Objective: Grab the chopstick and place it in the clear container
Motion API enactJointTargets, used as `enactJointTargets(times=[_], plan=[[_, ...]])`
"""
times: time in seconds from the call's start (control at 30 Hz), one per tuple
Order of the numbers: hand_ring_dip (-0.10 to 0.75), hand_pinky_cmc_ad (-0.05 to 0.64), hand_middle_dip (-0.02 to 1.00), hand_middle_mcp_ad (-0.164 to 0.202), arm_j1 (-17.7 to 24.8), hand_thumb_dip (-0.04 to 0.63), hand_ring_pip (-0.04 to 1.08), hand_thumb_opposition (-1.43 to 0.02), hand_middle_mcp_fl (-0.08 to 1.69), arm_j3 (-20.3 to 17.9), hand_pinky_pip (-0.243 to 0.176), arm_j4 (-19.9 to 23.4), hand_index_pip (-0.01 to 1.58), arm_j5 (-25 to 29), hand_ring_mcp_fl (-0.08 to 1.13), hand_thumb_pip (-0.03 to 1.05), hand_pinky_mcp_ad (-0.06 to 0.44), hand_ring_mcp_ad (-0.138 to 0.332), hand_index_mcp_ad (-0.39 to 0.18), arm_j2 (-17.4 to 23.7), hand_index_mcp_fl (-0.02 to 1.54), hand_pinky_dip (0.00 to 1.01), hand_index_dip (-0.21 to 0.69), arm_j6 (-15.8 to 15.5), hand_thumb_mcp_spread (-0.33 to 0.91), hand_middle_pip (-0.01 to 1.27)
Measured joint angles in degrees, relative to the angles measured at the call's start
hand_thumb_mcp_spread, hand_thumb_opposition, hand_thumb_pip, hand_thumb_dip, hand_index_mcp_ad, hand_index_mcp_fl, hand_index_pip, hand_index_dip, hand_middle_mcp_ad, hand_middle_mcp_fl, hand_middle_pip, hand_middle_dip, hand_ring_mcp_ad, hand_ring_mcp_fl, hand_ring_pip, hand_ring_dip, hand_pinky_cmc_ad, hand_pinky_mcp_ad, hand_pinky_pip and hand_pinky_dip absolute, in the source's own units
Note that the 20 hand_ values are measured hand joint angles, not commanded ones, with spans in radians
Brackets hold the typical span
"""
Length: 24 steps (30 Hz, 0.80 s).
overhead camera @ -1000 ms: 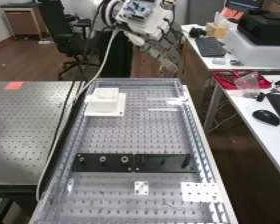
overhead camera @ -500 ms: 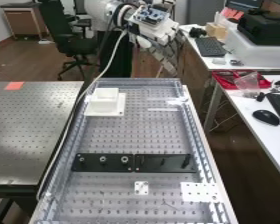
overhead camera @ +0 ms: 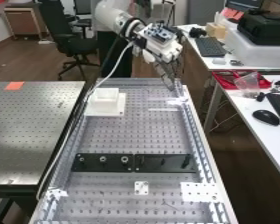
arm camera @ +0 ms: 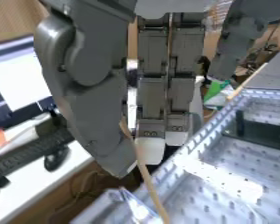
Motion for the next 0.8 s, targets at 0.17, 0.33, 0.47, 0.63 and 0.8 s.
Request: enactJointTargets(times=[0.17,0.33,0.47,0.63,0.8], plan=[[0.541,0.393,0.62,0.052,-0.2,0.26,0.09,-1.06,1.13,3.0,0.0,-5.9,0.97,-0.8,0.93,0.53,0.295,0.002,-0.136,-2.9,0.96,0.31,0.051,3.0,0.63,0.58],[0.541,0.393,0.62,0.052,-0.4,0.26,0.09,-1.06,1.13,6.8,-0.003,-11.8,0.97,-1.8,0.93,0.53,0.297,0.002,-0.133,-5.9,0.96,0.32,0.051,5.7,0.62,0.58],[0.541,0.393,0.62,0.052,-0.4,0.26,0.09,-1.06,1.13,8.4,-0.012,-13.2,0.97,-2.0,0.94,0.54,0.297,0.003,-0.136,-6.9,0.96,0.32,0.051,6.2,0.62,0.58],[0.545,0.396,0.61,0.052,-0.3,0.264,0.09,-1.08,1.13,13.2,-0.012,-16.2,0.97,-2.4,0.95,0.55,0.297,0.003,-0.136,-9.4,0.96,0.34,0.051,6.3,0.61,0.58],[0.541,0.393,0.61,0.052,0.0,0.264,0.09,-1.08,1.14,16.1,-0.016,-17.6,0.97,-2.6,0.94,0.55,0.295,0.003,-0.133,-11.4,0.96,0.34,0.059,4.0,0.61,0.58]])
